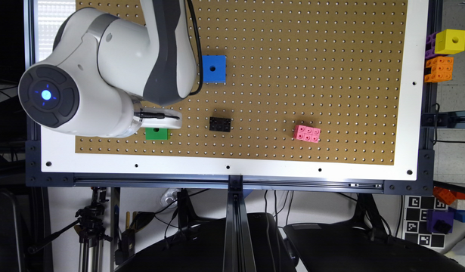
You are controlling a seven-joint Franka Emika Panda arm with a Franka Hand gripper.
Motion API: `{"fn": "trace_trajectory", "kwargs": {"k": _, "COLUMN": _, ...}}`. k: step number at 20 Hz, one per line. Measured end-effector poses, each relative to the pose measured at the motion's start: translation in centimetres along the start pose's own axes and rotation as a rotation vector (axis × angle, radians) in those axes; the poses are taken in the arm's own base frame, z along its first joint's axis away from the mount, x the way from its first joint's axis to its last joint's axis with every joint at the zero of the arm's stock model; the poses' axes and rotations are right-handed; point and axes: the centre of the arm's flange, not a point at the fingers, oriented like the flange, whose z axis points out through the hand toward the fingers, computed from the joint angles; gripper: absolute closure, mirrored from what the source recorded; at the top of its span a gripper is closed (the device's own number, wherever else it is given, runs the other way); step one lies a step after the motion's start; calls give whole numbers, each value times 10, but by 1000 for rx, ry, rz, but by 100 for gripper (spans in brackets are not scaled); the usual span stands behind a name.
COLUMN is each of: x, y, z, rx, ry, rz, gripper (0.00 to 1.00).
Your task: Pick up green block.
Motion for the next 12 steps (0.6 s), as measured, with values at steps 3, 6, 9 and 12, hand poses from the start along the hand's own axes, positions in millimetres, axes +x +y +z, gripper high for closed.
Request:
{"fn": "trace_trajectory", "kwargs": {"k": 3, "x": -1, "y": 0, "z": 6, "rx": -3, "ry": -6, "rz": -1, "gripper": 0}}
{"fn": "trace_trajectory", "kwargs": {"k": 6, "x": -3, "y": 1, "z": 22, "rx": -6, "ry": -13, "rz": -1, "gripper": 0}}
{"fn": "trace_trajectory", "kwargs": {"k": 9, "x": 0, "y": -1, "z": 26, "rx": -5, "ry": -13, "rz": -1, "gripper": 0}}
{"fn": "trace_trajectory", "kwargs": {"k": 12, "x": 3, "y": -5, "z": 25, "rx": 0, "ry": -7, "rz": -4, "gripper": 0}}
